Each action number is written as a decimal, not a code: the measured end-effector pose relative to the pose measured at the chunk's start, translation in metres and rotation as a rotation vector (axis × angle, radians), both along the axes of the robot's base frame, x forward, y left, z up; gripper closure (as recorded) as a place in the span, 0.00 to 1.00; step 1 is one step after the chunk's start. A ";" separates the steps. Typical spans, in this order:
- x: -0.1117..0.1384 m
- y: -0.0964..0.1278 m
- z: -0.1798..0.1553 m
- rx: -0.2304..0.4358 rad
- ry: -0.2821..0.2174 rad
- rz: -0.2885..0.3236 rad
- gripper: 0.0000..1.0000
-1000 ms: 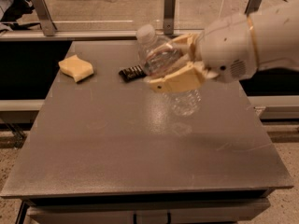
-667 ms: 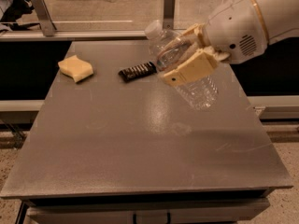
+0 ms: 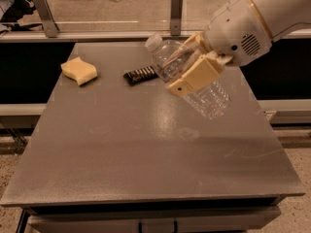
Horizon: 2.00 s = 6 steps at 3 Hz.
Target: Knock water bottle over
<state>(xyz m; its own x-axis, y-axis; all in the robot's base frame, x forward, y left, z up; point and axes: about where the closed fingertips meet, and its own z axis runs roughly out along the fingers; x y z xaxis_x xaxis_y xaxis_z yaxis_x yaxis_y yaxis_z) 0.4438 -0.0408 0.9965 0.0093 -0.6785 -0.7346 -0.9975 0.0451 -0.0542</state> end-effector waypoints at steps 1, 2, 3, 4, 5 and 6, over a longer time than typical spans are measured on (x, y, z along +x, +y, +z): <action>-0.005 0.014 -0.033 -0.127 0.099 0.049 1.00; -0.004 0.020 -0.072 -0.294 0.172 0.079 1.00; -0.008 0.025 -0.098 -0.425 0.219 0.097 1.00; -0.011 0.023 -0.121 -0.536 0.259 0.101 1.00; -0.010 0.021 -0.137 -0.629 0.247 0.089 1.00; -0.011 0.029 -0.144 -0.687 0.199 0.099 0.82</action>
Offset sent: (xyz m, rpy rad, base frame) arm -0.0028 0.0226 -0.1143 -0.5039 0.2707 0.1195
